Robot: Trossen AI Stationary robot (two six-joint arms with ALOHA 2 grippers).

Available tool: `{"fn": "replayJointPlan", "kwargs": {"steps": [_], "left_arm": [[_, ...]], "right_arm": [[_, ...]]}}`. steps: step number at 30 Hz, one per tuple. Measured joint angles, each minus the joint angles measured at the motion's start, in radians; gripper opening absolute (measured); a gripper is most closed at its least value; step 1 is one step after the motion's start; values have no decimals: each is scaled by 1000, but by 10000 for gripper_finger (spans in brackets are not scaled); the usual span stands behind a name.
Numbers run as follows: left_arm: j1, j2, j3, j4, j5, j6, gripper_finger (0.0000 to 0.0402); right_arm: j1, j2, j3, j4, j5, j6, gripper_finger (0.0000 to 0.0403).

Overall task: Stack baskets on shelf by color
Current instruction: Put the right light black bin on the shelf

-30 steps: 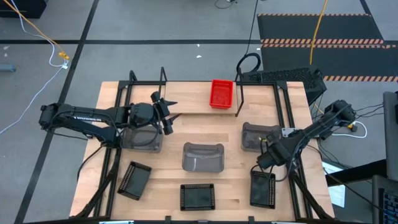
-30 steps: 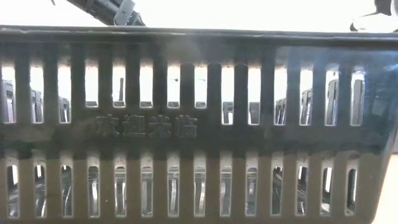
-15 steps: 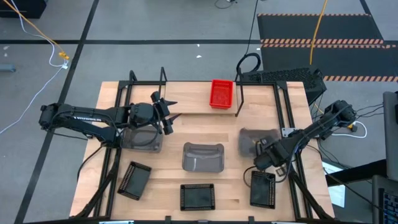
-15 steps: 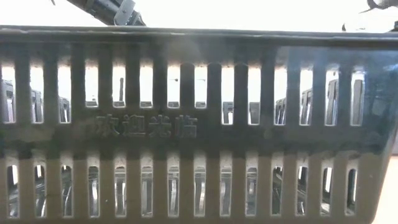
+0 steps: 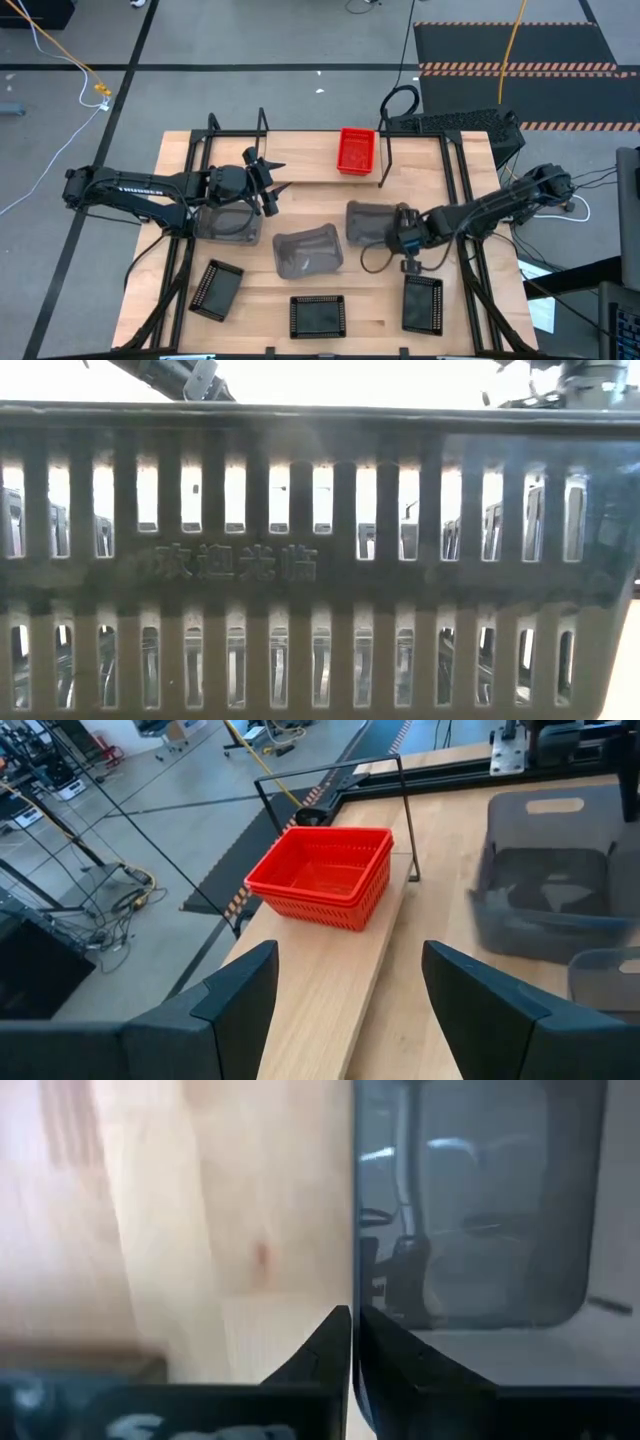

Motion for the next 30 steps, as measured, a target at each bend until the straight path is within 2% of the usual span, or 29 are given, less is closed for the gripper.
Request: {"fn": "replayJointPlan", "kwargs": {"steps": [2,5,12,16,19,22,26,30], "left_arm": [[0,0,0,-3,0,0,250],[0,0,0,-3,0,0,250],[0,0,0,-2,0,1,250],[0,0,0,-2,0,4,250],[0,0,0,-4,0,3,250],[0,0,0,-10,0,-2,250],[0,0,0,-24,0,-27,250],[0,0,0,-60,0,-56,250]], "right_arm": [[-24,0,0,2,-32,18,21],[-37,0,0,25,-74,-40,37],[-36,-5,0,90,-74,-314,120],[-35,-32,10,52,-69,-486,170],[-34,-46,50,-55,-32,-579,191],[-34,-50,109,-207,45,-666,194],[-40,-51,129,-360,198,-815,181],[-69,-51,97,-412,224,-932,167]]}}
